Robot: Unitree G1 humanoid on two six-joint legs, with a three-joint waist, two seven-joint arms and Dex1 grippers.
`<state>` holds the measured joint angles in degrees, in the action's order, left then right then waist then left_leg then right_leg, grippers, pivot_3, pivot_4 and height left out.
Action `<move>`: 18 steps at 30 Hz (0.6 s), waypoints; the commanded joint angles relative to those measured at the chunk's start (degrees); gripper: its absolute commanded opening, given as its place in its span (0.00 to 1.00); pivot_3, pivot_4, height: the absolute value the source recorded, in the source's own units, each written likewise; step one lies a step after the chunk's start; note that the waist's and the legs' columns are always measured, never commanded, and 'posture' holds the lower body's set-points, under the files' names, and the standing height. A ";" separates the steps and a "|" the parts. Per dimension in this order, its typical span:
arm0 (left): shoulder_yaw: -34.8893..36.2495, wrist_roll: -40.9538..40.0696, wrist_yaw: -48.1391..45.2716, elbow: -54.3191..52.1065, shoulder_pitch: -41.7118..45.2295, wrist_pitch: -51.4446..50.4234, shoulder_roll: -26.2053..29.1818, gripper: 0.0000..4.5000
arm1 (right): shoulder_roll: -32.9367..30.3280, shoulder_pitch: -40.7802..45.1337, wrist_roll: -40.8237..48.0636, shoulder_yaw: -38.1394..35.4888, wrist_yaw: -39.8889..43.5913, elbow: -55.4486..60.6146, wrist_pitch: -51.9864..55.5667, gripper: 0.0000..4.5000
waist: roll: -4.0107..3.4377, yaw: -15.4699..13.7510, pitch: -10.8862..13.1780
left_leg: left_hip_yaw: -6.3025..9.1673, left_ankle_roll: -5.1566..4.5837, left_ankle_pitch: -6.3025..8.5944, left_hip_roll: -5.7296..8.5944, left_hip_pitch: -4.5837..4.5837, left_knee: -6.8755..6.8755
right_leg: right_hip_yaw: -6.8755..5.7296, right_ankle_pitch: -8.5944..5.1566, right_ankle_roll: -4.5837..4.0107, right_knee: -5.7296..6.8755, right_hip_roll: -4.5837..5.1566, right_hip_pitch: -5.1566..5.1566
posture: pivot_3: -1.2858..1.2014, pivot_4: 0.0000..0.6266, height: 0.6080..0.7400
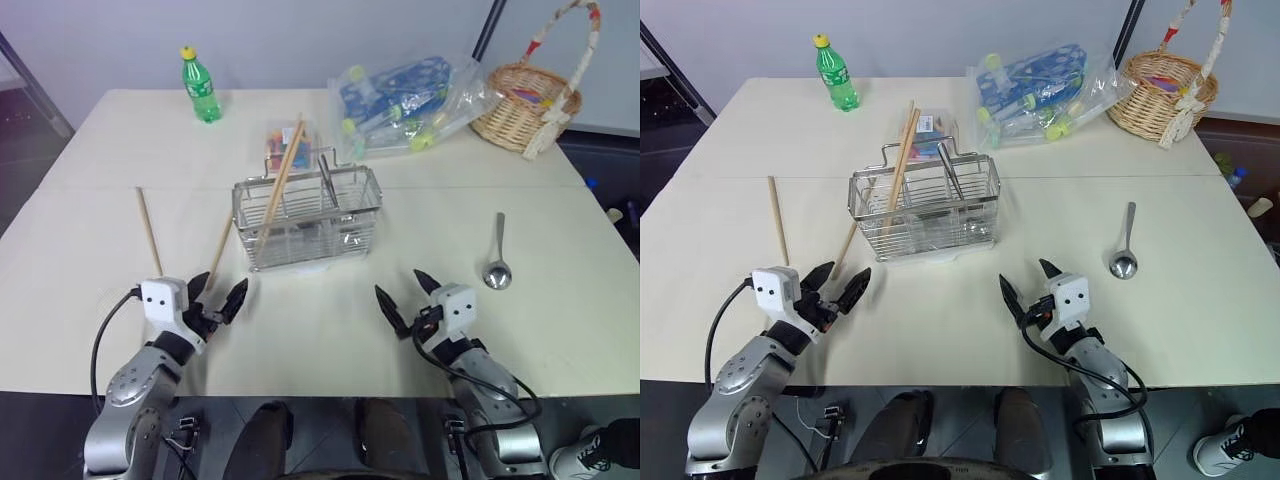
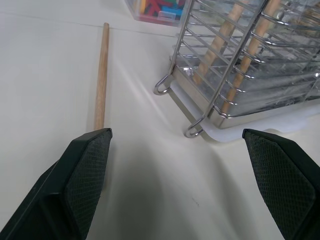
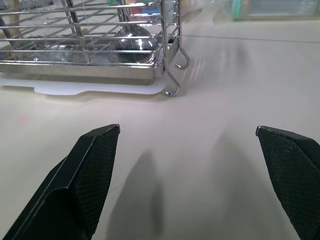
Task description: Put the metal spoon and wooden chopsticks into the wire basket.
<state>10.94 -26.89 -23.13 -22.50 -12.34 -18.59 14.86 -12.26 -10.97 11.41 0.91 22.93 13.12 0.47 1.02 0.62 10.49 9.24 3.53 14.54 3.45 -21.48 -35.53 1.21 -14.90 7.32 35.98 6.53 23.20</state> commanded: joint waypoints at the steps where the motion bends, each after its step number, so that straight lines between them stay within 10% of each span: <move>1: 0.75 -0.51 -0.17 -1.12 0.58 0.62 0.56 0.97 | 0.38 0.62 0.04 0.20 0.04 0.67 -1.48 1.00 | 0.00 0.00 0.00 | 0.00 0.00 0.00 0.00 0.00 0.00 | 0.00 0.00 0.00 0.00 0.00 0.00 | 0.52 0.24 1.00; 18: 0.38 -0.87 -0.18 -2.13 -0.35 0.74 -0.10 0.97 | 0.02 0.65 0.13 -0.05 0.07 0.65 -1.26 1.00 | 0.00 0.00 0.00 | 0.00 0.00 0.00 0.00 0.00 0.00 | 0.00 0.00 0.00 0.00 0.00 0.00 | 0.52 0.24 1.00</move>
<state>10.92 -26.99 -23.22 -22.57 -12.67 -18.60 14.66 -12.28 -10.51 11.41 0.98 22.92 12.86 0.35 1.02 0.62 10.49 9.24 3.53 14.54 3.45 -21.47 -35.53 1.21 -14.90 7.32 35.98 6.53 23.20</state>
